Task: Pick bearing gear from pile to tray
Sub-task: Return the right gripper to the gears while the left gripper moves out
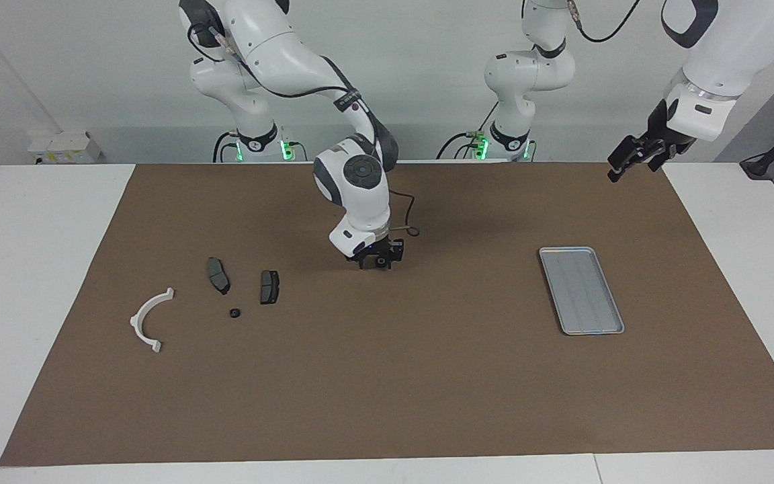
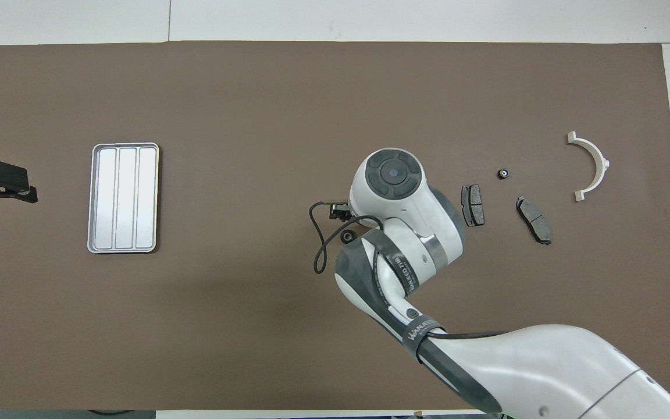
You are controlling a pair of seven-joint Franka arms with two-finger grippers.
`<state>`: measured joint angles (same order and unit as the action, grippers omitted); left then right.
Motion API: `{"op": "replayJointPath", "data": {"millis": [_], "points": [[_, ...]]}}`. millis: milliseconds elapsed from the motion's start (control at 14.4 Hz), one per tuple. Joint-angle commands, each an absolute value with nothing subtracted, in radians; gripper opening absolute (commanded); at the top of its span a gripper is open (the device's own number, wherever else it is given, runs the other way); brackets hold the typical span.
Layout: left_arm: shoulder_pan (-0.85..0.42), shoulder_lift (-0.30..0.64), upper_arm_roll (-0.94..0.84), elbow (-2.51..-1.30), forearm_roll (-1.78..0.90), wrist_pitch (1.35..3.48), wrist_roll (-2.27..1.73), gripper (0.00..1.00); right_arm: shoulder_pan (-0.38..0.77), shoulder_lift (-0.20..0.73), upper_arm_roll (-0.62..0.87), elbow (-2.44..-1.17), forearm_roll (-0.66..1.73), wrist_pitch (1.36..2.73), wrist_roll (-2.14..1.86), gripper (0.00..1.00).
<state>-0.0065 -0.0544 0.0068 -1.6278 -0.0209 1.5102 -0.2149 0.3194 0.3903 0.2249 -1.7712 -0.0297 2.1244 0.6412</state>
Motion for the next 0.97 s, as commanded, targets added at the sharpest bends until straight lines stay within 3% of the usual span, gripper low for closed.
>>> {"op": "replayJointPath", "data": {"millis": [0, 416, 901], "points": [[-0.005, -0.086, 0.006, -1.661, -0.02, 1.517, -0.21, 1.0, 0.223, 0.351, 0.236, -1.636, -0.032, 1.965, 0.505, 1.0], [-0.015, -0.086, 0.003, -1.661, -0.02, 1.517, -0.212, 1.0, -0.006, 0.344, 0.233, -1.577, -0.037, 1.928, 0.058, 1.0], [-0.094, -0.1, -0.008, -1.695, -0.018, 1.531, -0.232, 1.0, -0.162, 0.351, 0.23, -1.675, -0.051, 2.046, -0.23, 0.94]]}}
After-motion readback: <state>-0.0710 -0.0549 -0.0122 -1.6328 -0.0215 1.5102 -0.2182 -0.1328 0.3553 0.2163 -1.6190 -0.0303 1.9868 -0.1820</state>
